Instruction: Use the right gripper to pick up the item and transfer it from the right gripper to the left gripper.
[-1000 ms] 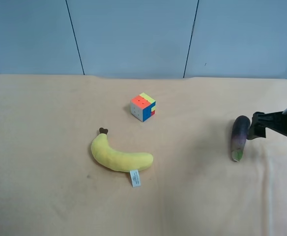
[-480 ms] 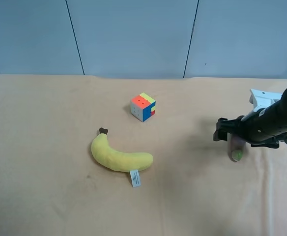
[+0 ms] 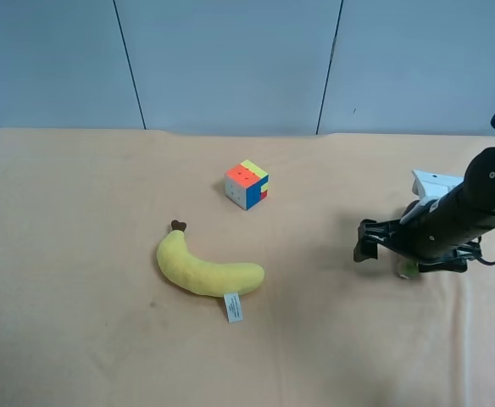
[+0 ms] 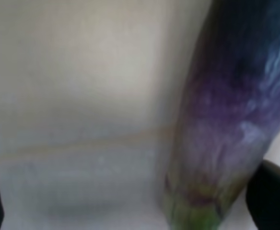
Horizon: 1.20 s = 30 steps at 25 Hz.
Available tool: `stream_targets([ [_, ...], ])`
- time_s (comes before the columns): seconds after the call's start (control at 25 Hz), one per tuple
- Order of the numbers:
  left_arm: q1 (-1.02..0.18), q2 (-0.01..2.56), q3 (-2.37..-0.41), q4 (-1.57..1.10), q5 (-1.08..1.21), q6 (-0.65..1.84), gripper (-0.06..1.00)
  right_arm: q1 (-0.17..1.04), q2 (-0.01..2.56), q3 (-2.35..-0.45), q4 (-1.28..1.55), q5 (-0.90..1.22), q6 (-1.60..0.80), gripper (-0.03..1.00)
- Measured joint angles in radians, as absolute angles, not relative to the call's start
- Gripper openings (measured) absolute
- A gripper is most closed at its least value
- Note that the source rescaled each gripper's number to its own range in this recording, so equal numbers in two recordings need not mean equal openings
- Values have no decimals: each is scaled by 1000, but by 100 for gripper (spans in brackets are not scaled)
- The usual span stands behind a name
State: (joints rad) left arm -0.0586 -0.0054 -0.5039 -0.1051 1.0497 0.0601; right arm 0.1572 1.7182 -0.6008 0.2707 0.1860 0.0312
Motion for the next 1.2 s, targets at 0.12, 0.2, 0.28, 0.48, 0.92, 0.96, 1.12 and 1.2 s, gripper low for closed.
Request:
stream_targets([
  [0.12, -59, -5, -504, -105, 1050, 60, 93, 157, 1718, -601, 271, 189, 31, 100],
  [0.2, -59, -5, -504, -105, 1050, 60, 93, 157, 1718, -601, 271, 191, 31, 97],
  [0.28, -59, -5, -504, -105, 1050, 60, 93, 150, 1718, -601, 270, 202, 31, 93],
  [0.48, -59, -5, -504, -105, 1050, 60, 93, 124, 1718, -601, 253, 236, 31, 90],
  [0.92, -59, -5, -504, -105, 1050, 60, 93, 83, 1718, -601, 241, 243, 31, 71],
  [0.96, -59, -5, -504, -105, 1050, 60, 93, 76, 1718, -601, 237, 249, 31, 69],
  [1.12, -59, -5, -504, -105, 1050, 60, 93, 54, 1718, -601, 221, 263, 31, 53],
  [1.2, -59, -5, -504, -105, 1050, 60, 93, 52, 1718, -601, 219, 263, 31, 41],
])
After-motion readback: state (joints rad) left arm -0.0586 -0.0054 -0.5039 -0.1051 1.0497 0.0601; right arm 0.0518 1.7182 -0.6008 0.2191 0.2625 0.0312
